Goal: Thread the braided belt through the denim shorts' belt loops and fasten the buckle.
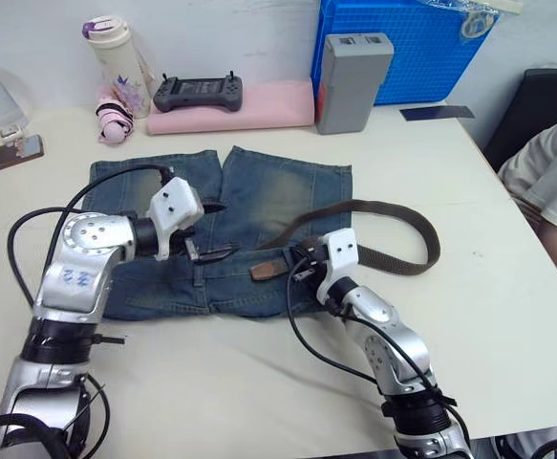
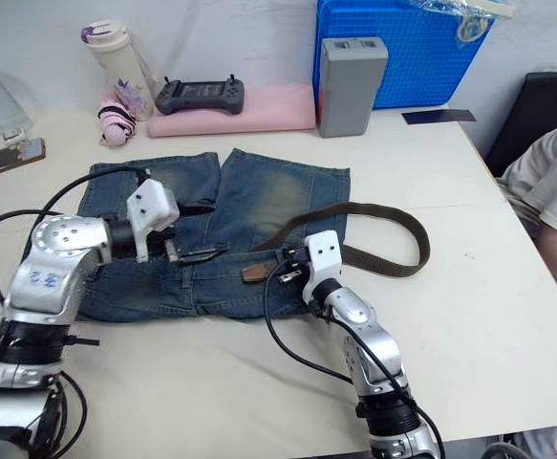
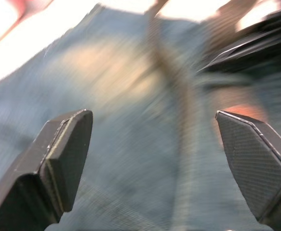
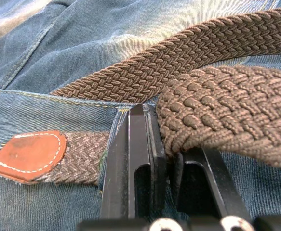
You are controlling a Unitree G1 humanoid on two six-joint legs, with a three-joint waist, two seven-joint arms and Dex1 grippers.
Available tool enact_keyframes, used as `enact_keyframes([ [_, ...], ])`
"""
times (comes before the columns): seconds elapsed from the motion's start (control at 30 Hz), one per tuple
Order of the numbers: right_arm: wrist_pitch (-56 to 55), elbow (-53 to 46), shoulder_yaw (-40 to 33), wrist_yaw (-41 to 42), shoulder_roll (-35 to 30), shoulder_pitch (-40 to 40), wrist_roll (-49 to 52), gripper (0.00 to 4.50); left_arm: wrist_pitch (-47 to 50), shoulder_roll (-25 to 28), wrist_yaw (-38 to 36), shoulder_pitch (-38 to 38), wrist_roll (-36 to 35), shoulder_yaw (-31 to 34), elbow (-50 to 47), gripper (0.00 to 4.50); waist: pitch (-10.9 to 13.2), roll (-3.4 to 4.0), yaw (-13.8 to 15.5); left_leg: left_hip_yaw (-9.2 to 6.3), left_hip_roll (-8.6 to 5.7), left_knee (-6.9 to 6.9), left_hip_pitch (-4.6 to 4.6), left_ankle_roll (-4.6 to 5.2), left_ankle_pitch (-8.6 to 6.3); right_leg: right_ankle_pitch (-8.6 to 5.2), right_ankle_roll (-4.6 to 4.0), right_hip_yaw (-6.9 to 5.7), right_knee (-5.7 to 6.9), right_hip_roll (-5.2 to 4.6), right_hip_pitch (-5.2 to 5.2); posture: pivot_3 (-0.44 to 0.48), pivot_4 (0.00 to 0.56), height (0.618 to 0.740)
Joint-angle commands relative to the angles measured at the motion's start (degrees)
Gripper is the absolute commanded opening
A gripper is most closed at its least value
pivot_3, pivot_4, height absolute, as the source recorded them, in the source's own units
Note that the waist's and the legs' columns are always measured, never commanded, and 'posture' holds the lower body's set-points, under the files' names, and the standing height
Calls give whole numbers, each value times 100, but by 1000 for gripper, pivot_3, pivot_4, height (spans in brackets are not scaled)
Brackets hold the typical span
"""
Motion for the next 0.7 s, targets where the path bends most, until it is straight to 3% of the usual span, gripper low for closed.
enact_keyframes([
  [0.03,-33,1,-92,21,48,-23,28,0,-1549,261,-546,495,183,-101,-172,4430,0,1,-1,0,0,0,1,0,0,0,0,1,1,0,0,0,150,728],
  [0.17,-23,-6,-120,45,86,-28,55,0,-3495,173,-262,458,965,-385,595,4430,1,1,34,0,0,4,3,-2,2,-1,-1,-1,4,-2,1,0,150,728],
  [0.23,12,-53,-130,69,148,-11,122,0,-4833,21,373,127,1770,-591,1317,4430,1,1,45,0,-2,7,3,0,2,0,-2,0,4,-6,1,0,150,728],
  [0.33,246,-132,-158,108,225,20,272,0,-6095,-99,1050,-202,2522,-784,2059,4430,0,0,40,0,-4,6,2,3,2,0,-1,-3,12,-6,0,0,150,728],
  [0.5,859,-97,-272,3,198,7,375,0,-7042,-100,1512,-381,2837,-1044,2811,4430,0,0,-5,18,-1,-3,3,5,0,0,-1,-11,14,-4,-10,0,150,728],
  [0.7,1179,2,-349,-144,191,-111,324,0,-7503,-68,1805,-541,3040,-1268,3296,4430,-6,-9,14,20,0,9,8,8,-1,0,-1,-14,19,-9,-3,0,150,728],
])
